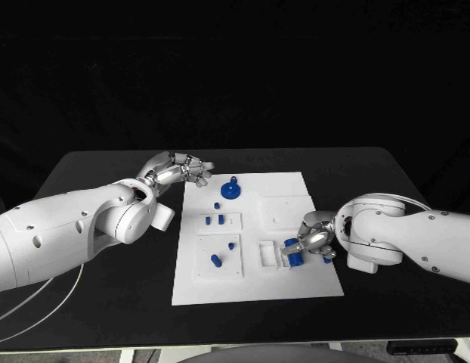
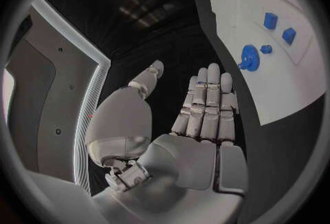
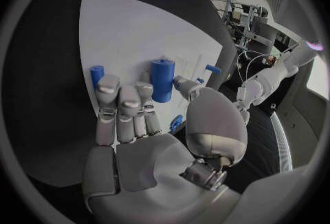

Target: Assemble the parts on the task board

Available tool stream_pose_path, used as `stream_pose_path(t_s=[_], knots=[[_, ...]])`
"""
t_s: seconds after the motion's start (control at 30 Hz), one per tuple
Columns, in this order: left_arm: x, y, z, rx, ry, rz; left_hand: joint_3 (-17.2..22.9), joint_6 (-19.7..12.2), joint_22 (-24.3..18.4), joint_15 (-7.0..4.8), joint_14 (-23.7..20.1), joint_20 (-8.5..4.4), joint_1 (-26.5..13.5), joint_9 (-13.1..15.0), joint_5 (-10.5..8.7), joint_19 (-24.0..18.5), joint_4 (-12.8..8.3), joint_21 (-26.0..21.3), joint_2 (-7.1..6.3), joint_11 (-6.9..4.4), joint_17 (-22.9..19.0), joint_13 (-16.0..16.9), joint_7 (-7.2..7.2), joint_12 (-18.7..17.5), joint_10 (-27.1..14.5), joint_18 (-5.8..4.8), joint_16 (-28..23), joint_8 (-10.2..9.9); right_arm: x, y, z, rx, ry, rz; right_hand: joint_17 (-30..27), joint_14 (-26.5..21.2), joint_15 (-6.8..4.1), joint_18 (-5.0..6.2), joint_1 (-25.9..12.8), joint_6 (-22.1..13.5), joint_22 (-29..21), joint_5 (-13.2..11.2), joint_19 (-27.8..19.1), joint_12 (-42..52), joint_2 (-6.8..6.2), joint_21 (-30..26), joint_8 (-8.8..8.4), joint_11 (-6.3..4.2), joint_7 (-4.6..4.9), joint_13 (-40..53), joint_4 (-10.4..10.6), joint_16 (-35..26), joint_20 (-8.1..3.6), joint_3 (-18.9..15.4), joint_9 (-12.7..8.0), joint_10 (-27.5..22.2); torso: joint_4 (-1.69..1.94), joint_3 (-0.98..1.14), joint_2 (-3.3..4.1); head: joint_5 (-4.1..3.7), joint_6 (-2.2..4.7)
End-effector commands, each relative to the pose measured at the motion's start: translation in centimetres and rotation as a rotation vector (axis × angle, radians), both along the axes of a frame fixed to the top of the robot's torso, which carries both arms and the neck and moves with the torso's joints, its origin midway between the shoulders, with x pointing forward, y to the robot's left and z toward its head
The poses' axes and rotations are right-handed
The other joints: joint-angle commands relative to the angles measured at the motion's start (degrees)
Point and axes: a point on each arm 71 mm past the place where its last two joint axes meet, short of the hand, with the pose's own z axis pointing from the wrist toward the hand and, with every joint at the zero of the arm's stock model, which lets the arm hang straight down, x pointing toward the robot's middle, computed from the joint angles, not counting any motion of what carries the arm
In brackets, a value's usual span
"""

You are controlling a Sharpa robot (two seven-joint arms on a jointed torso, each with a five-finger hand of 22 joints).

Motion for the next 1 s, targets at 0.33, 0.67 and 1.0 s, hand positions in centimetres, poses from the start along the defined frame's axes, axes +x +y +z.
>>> stream_pose_path(t_s=[0.33, 0.67, 1.0], knots=[[-0.1, -0.1, 0.0, -0.013, 0.003, -0.012, 0.09, -0.43, 0.17, 0.20, 0.29, 0.33, -0.01, -0.10, -0.04, 0.05, 0.10, -0.31, 0.51, -0.11, 0.31, -0.01, 0.05, -0.20, 0.05, 0.83, -0.50, 0.30, -0.6, -0.1, -0.8, 0.005, 0.015, -0.003, 0.52, 0.54, -0.15, 4.44, 3.08, 1.16, 1.12, -0.21, -0.48, -0.31, 1.29, 0.83, -0.33, -0.07, -0.21, 0.28, -2.62, -0.56, 0.49, 4.06, -12.56, 0.41, 0.05, -0.05, -0.01, -0.01, -0.09], [0.1, 0.0, 0.0, -0.009, 0.005, -0.007, 0.13, -0.41, 0.27, 0.21, 0.33, 0.34, 0.26, -0.11, 0.06, 0.07, -0.10, -0.36, 0.76, -0.11, 0.50, -0.01, 0.05, -0.21, 0.06, 0.82, -0.65, 0.37, -0.3, -0.9, 0.7, 0.042, -0.013, -0.046, 0.96, 0.78, -0.35, 4.44, 1.88, 2.60, 1.10, -0.19, -0.57, -0.56, 2.28, 1.39, -0.59, -0.33, -0.49, 0.45, -4.56, -0.81, 1.08, 6.30, -12.81, 1.11, 0.02, -0.02, 0.02, 0.11, -0.01], [0.1, 0.0, -0.1, -0.009, 0.007, -0.008, 0.12, -0.39, 0.33, 0.22, 0.35, 0.36, 0.35, -0.12, 0.15, 0.08, -0.20, -0.40, 0.89, -0.11, 0.61, 0.00, 0.04, -0.22, 0.07, 0.81, -0.75, 0.42, 0.1, -0.2, 2.7, 0.127, 0.019, -0.085, 1.29, 1.00, -0.45, 4.44, -0.25, 3.45, 1.02, -0.10, -0.53, -0.87, 2.36, 1.73, -1.03, -0.45, -0.62, 0.59, -5.66, -1.05, 1.31, 7.31, -13.26, 1.59, 0.09, -0.02, 0.08, 0.37, 0.11]])
